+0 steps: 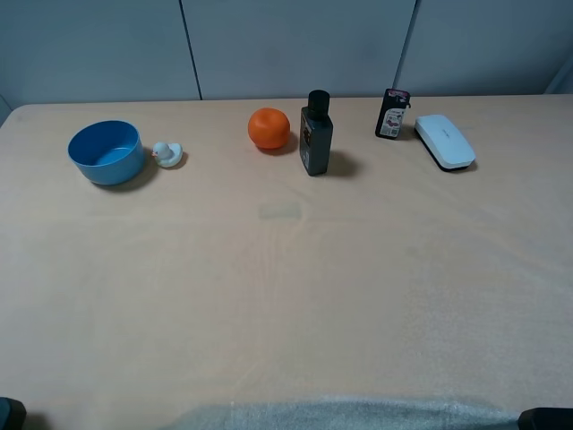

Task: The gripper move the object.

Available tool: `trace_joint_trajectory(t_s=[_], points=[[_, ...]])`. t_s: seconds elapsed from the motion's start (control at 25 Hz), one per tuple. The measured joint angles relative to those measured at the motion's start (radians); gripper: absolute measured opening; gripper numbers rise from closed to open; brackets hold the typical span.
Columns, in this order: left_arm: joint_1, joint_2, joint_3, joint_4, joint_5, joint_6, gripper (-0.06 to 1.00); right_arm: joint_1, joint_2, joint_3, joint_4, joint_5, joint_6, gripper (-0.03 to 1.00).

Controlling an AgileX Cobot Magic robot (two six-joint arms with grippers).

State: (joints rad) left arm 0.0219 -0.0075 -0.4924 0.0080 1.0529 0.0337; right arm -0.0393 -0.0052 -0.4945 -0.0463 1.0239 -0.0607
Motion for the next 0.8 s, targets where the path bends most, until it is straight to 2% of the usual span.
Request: trace_joint_trajectory(t_s=[0.8], points=[[0.000,0.000,0.000,0.000,0.000,0.000,0.82,0.000,0.000,0.000,0.000,0.000,-0.002,0.69]])
